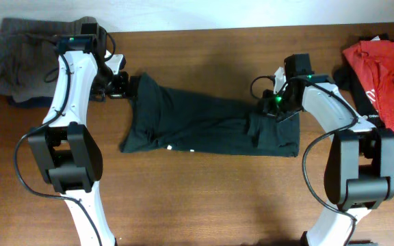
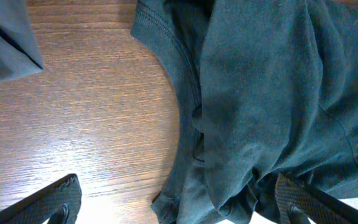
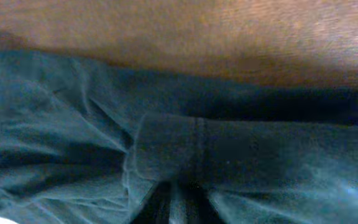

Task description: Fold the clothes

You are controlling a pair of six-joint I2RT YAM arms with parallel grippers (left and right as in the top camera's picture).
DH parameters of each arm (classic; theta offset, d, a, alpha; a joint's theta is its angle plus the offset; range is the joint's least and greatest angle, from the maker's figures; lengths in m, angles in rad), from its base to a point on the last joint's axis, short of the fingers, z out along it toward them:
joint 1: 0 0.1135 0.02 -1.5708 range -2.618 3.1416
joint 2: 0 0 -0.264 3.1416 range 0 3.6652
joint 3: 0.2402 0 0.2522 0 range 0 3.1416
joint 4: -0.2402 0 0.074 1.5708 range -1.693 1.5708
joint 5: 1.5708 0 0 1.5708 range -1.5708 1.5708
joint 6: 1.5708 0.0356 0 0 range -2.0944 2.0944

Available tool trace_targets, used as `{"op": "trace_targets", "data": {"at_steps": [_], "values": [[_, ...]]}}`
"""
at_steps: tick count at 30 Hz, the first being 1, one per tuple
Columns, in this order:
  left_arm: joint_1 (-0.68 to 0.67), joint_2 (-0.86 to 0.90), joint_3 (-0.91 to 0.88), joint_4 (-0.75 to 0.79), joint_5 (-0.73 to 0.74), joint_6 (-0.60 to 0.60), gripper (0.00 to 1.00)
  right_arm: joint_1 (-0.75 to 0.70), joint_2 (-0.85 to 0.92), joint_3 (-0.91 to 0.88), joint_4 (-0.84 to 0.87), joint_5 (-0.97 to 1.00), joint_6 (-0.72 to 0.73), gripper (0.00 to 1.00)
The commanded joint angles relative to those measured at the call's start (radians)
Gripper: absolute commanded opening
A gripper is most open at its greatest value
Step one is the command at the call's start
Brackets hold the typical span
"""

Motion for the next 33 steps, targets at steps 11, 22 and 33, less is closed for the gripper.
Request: {"op": "trace_targets", "data": {"at_steps": [11,22,33], "values": [[0.001,-0.011,0.014,0.003,0.014,0.008,0.99,0.006,-0.095,0.121,-0.217,-0.021,-0.039,0.7],[0.001,-0.011,0.014,0.002,0.014,0.008,0.99,-0.27,-0.137,0.162,-0.425,0.087,-0.251,0.99],[0.001,-0.011,0.014,0.002,0.015,0.008,0.99,-0.433,-0.123,-0.284,-0.018,-0.237,-0.457,0.99]]}}
